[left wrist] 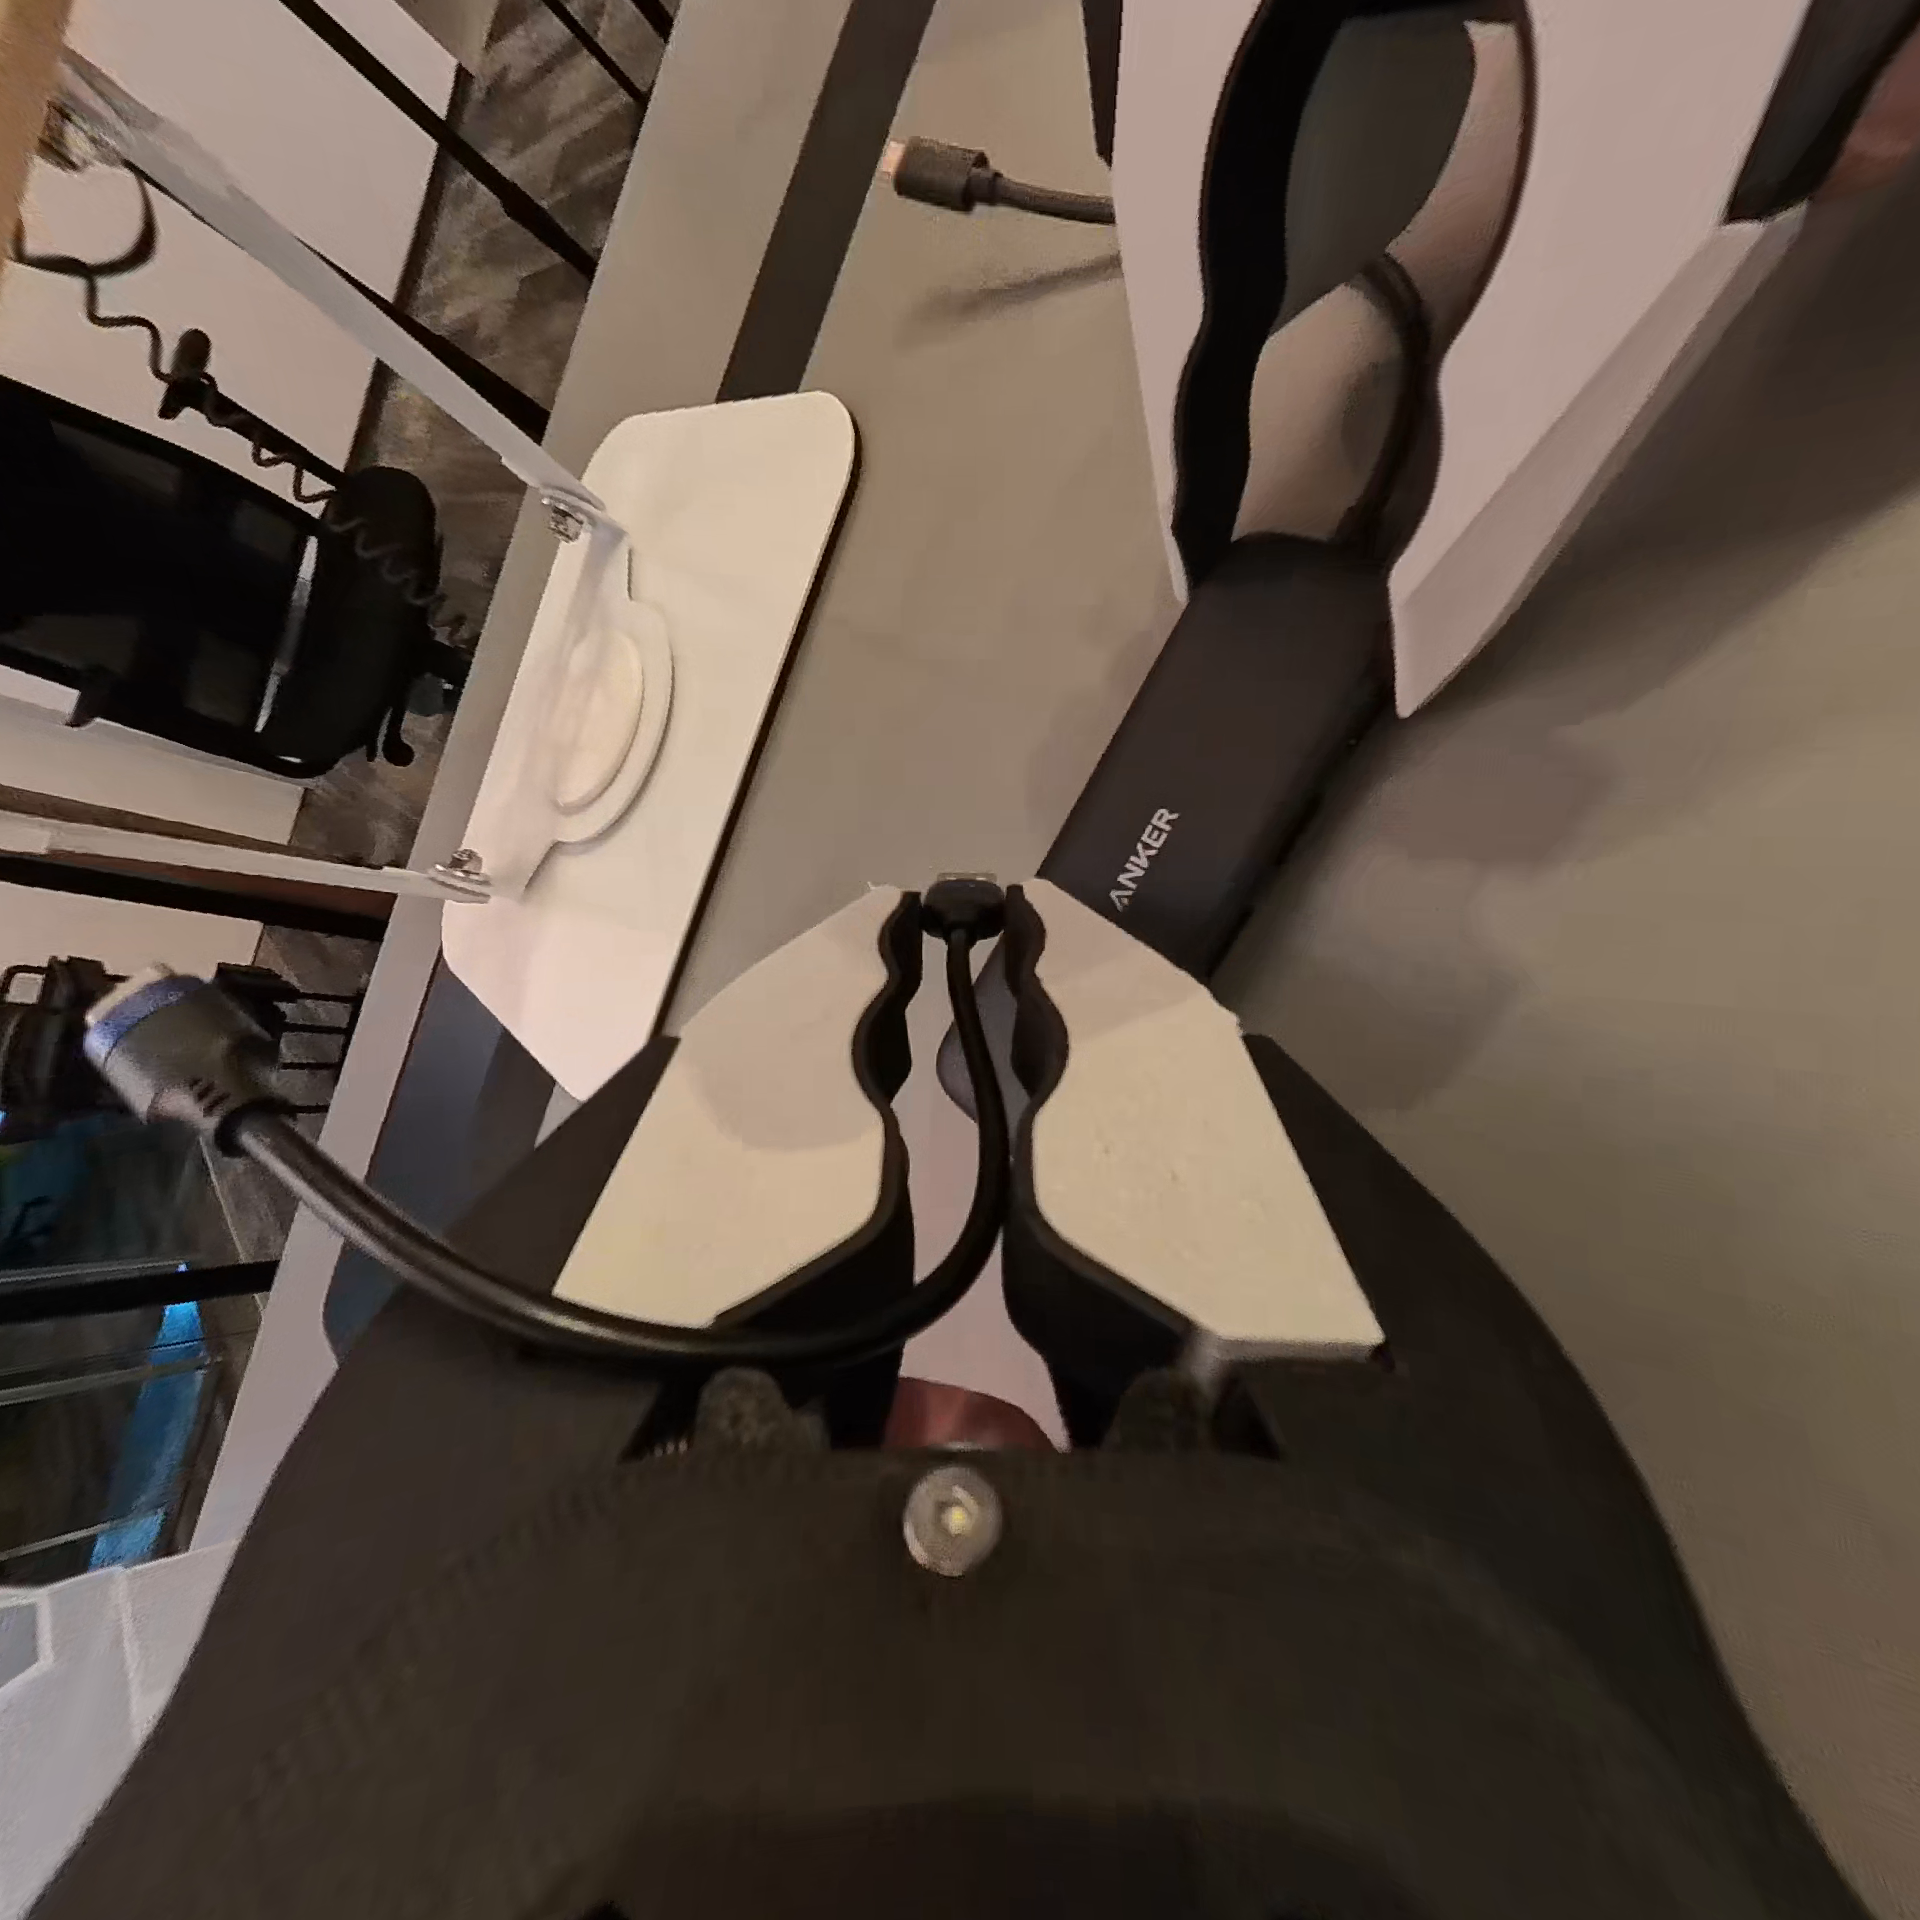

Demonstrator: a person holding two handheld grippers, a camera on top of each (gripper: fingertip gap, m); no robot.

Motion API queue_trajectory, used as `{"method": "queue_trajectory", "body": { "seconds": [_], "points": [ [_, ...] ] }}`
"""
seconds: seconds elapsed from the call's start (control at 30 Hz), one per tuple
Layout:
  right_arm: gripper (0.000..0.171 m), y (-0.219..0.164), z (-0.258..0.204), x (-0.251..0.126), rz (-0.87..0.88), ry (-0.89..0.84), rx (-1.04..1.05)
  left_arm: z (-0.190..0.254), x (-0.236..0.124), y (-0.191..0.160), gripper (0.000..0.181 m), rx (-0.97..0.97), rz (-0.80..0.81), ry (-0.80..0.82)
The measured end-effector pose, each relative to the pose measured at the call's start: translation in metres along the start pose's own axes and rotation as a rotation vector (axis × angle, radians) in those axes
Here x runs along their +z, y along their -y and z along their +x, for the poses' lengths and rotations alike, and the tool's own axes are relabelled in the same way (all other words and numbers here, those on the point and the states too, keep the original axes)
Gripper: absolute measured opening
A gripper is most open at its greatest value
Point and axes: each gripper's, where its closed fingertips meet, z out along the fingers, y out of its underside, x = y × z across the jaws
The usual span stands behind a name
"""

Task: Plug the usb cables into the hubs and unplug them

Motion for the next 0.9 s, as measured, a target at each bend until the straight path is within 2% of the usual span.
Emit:
{"method": "queue_trajectory", "body": {
  "seconds": [0.07,0.13,0.27,0.33,0.47,0.67,0.8,0.83,0.87,0.9],
  "points": [
    [0.040,0.003,0.000,-0.001,-0.001,-0.027,-0.058,0.001,0.002,-0.003,0.015,0.008,-0.014,-0.004],
    [0.051,0.005,-0.002,-0.003,-0.028,-0.057,-0.135,0.002,0.003,-0.005,0.015,0.012,-0.023,-0.002],
    [0.061,0.001,-0.004,-0.008,-0.136,-0.094,-0.311,0.002,0.005,-0.008,0.015,0.006,-0.033,-0.019],
    [0.063,0.002,-0.005,-0.010,-0.155,-0.109,-0.414,0.002,0.005,-0.009,0.015,0.009,-0.037,-0.021],
    [0.058,0.003,0.006,-0.018,-0.242,-0.275,-0.666,0.002,0.006,-0.010,0.015,0.004,-0.041,-0.027],
    [0.022,-0.004,0.016,-0.018,-0.238,-0.500,-0.906,0.001,0.007,-0.010,0.015,-0.022,-0.029,-0.062],
    [0.017,-0.006,0.027,-0.018,-0.235,-0.678,-1.033,0.003,0.009,-0.007,0.015,-0.005,-0.022,-0.065],
    [0.013,-0.007,0.028,-0.016,-0.248,-0.705,-1.068,0.004,0.009,-0.006,0.015,-0.004,-0.021,-0.069],
    [0.001,-0.008,0.027,-0.013,-0.240,-0.717,-1.101,0.004,0.010,-0.005,0.015,-0.005,-0.018,-0.074],
    [0.000,-0.005,0.028,-0.011,-0.220,-0.745,-1.128,0.005,0.010,-0.005,0.015,-0.007,-0.017,-0.081]
  ]
}}
